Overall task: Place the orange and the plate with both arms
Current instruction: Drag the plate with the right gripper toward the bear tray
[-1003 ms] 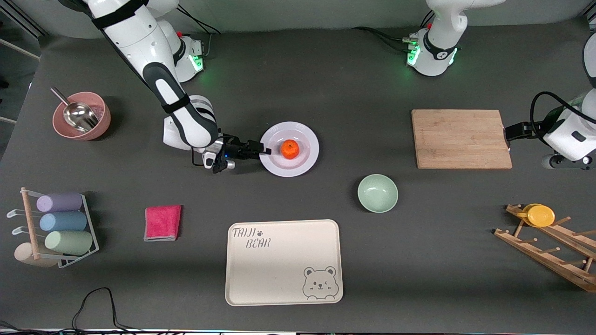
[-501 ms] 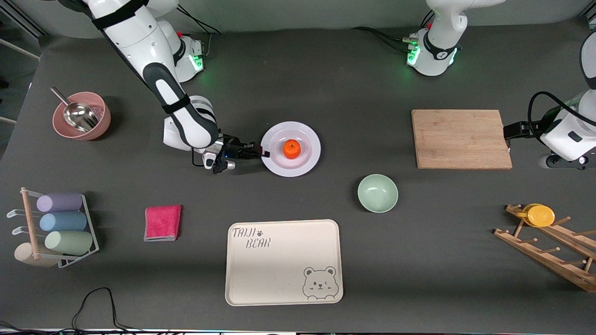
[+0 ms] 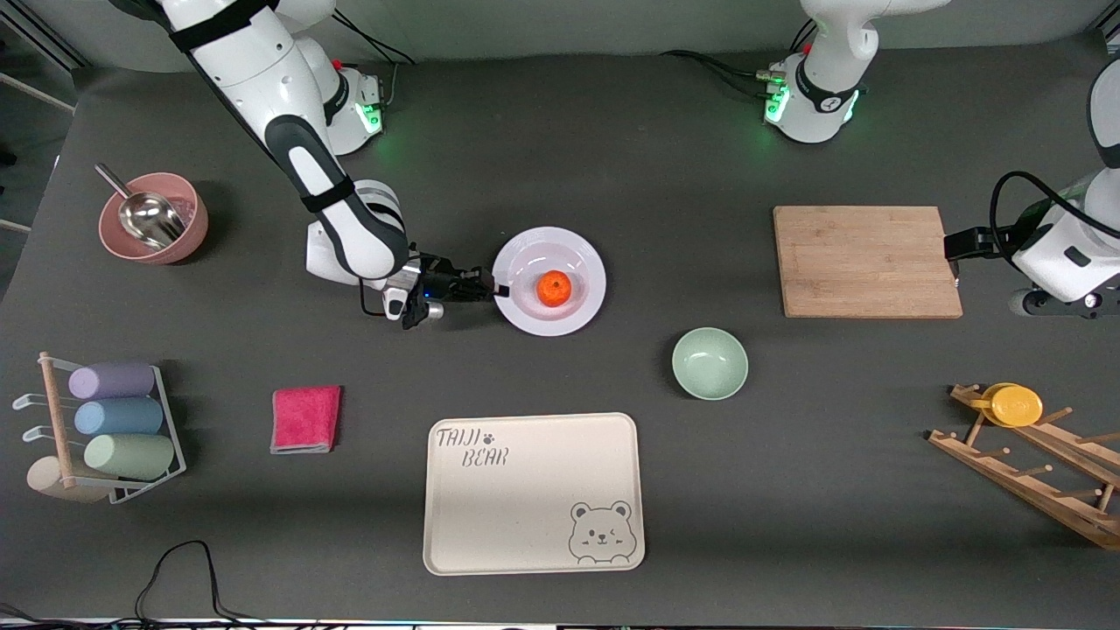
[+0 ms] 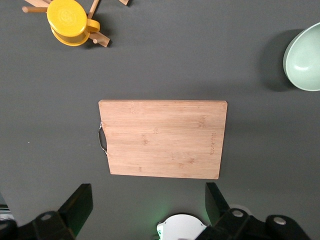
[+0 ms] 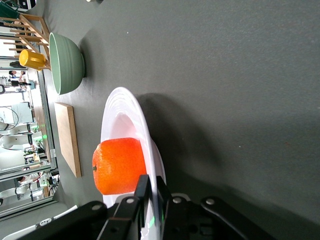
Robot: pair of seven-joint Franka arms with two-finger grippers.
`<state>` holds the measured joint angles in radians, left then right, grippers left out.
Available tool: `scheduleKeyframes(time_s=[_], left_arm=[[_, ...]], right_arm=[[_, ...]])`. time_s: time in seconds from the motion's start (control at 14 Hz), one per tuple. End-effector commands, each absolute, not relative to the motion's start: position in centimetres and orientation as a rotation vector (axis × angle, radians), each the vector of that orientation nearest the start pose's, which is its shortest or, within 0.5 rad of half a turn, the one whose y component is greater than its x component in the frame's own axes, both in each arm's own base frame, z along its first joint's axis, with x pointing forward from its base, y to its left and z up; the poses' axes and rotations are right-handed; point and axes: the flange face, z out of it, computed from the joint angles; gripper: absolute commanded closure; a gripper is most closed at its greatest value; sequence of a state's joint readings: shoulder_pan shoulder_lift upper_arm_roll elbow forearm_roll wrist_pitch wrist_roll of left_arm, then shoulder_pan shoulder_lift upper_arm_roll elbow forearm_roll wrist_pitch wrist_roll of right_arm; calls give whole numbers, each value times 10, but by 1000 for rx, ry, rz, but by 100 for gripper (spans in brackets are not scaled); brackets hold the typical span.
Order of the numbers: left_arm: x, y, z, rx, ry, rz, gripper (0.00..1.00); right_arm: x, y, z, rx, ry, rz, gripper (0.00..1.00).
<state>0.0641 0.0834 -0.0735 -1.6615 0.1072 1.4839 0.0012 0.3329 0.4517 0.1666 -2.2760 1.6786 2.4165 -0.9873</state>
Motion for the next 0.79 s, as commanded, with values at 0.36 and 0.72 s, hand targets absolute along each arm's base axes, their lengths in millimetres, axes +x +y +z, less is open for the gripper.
scheduleKeyframes(time_s=[0.36,0.72], left_arm=[[560,5,533,-2995,19,413,0],[560,6,532,-2995,15,418,0]], right_arm=[[441,254,135,-2241,69,-9,100],[445,261,143,-2225,96,-1,100]])
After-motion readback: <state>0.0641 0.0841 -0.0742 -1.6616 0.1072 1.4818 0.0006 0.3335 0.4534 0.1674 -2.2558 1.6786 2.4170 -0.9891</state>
